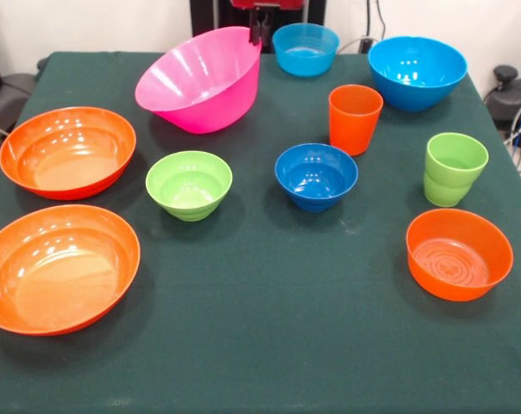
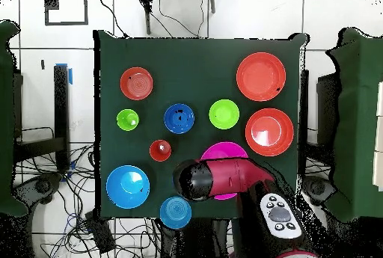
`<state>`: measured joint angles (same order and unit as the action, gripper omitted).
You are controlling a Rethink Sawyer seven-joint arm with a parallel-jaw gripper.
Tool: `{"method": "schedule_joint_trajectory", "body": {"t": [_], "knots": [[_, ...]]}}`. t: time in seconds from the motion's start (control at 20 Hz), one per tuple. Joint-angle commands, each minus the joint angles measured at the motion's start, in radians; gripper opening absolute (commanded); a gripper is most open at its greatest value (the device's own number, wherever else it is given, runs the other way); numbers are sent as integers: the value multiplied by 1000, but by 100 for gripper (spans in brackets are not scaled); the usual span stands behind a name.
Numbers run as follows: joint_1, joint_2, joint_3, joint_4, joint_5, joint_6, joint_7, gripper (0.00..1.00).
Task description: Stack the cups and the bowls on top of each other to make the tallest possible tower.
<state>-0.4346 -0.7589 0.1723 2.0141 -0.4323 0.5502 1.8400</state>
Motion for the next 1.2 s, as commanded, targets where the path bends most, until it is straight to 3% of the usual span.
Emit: {"method": "schedule_joint_trajectory", "body": {"t": [0.05, 0.2, 0.25, 0.6, 0.65, 1.2], "knots": [[23, 130, 2, -5, -68, -172, 90, 0], [22, 133, 2, -2, -60, -160, 72, 0], [20, 135, 1, 3, -50, -160, 64, 100], [27, 144, -13, 6, -57, -185, 65, 100], [26, 145, -14, 9, -55, -191, 63, 0], [68, 178, -59, -18, -81, -264, 95, 0]]}}
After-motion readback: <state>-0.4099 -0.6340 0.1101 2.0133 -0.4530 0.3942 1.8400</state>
